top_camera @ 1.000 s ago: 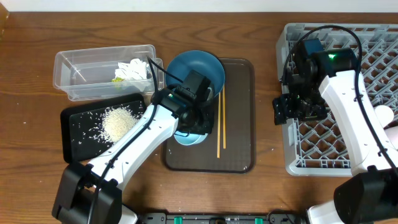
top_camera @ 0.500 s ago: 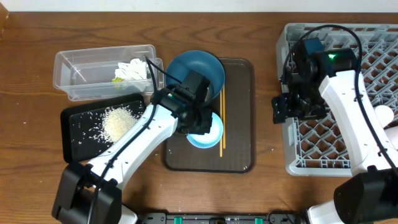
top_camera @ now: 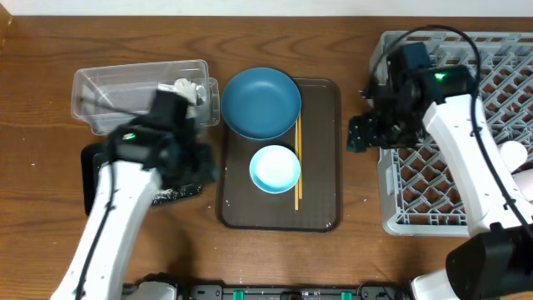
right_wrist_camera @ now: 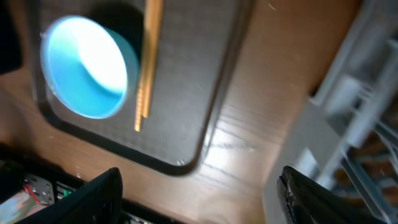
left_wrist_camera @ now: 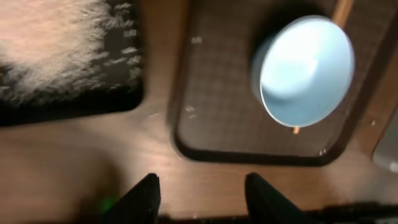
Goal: Sort waste into correct bins and load items into the dishwasher rack
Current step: 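Retract the left gripper to the side of the black tray, then reach the right gripper to the light-blue bowl and grasp its rim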
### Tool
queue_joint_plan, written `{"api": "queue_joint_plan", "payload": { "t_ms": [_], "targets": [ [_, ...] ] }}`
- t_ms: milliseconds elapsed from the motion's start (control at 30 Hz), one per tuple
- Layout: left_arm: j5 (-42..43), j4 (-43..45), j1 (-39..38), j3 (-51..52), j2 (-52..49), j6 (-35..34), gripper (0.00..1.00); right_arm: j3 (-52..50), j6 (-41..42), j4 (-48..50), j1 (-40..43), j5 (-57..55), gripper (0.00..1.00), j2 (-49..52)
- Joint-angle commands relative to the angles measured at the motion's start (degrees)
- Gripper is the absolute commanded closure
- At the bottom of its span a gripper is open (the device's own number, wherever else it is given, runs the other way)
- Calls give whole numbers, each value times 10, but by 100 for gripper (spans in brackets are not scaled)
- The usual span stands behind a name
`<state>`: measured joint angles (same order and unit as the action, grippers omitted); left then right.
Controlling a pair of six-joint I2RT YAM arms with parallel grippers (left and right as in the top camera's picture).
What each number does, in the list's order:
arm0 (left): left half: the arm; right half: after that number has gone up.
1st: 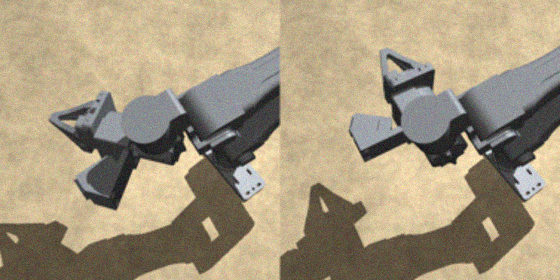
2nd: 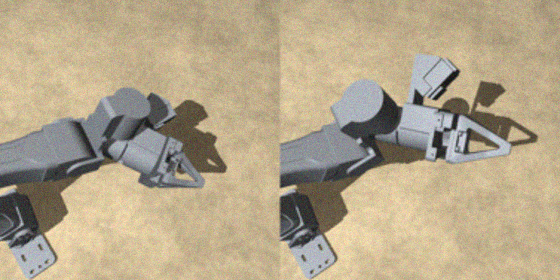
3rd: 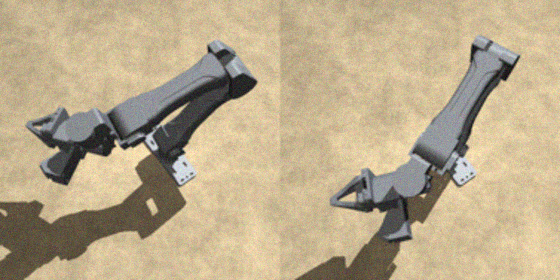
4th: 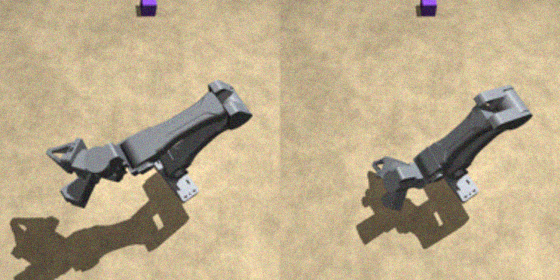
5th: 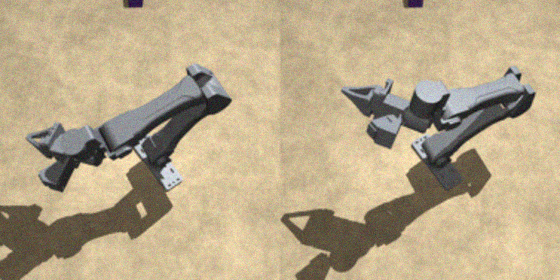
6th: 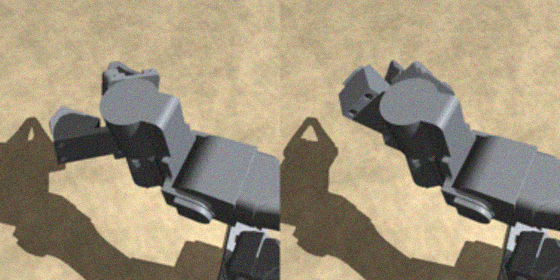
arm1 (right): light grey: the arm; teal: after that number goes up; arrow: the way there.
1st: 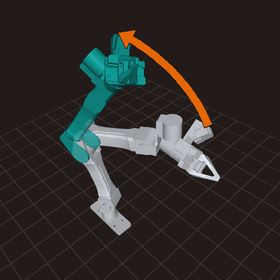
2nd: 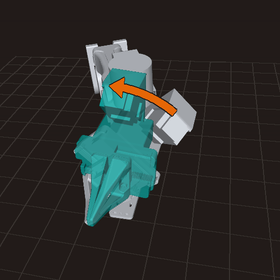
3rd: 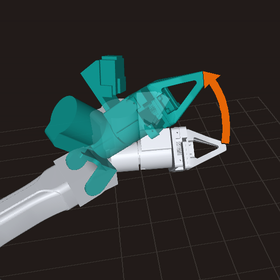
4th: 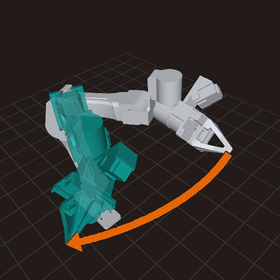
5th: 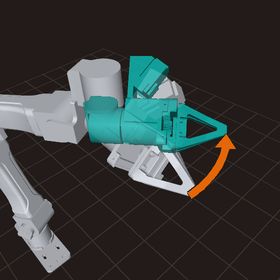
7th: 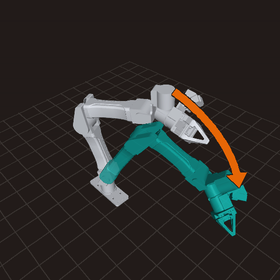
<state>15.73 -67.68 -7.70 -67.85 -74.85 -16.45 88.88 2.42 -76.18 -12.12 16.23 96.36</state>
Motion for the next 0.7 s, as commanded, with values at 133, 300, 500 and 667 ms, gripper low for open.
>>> {"api": "queue_joint_plan", "payload": {
  "t_ms": [133,300,500,667],
  "targets": [
    [-30,-34,83,0,30,18,43,2,28,69,-89,17,22,-1],
    [-30,-34,87,0,28,18,43,2,84,101,-146,-26,25,28],
    [-30,-34,87,0,27,18,43,2,109,118,-201,-29,28,99],
    [-30,-34,87,0,27,18,43,2,137,116,-221,-41,35,172]
  ]
}}
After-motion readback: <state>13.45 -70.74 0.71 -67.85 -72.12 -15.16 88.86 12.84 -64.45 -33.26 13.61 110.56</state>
